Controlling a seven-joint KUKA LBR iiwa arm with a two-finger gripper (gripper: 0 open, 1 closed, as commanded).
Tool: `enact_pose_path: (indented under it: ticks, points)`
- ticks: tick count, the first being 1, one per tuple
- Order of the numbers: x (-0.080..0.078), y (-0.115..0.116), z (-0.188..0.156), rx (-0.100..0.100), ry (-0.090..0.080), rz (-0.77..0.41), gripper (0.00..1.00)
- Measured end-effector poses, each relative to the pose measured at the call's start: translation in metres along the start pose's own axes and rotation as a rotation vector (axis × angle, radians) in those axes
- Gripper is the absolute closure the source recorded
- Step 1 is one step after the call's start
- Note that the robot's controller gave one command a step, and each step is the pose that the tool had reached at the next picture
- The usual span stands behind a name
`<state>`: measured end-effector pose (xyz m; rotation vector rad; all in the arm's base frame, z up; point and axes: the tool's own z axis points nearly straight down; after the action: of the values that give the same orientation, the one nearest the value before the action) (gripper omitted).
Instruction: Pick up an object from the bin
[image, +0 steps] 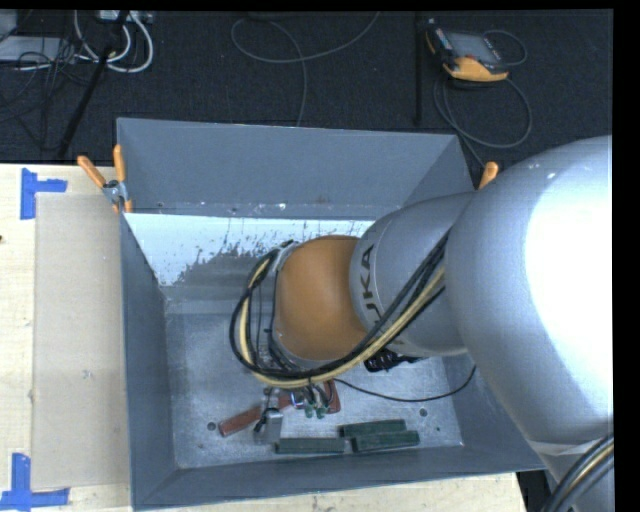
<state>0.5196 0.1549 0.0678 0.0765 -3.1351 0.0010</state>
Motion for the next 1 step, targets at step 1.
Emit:
enact_pose_path:
  ticks: [1]
  points:
    - [-0.001, -0.0007, -0.0014, 0.0, -0.003, 0.004, 1.0]
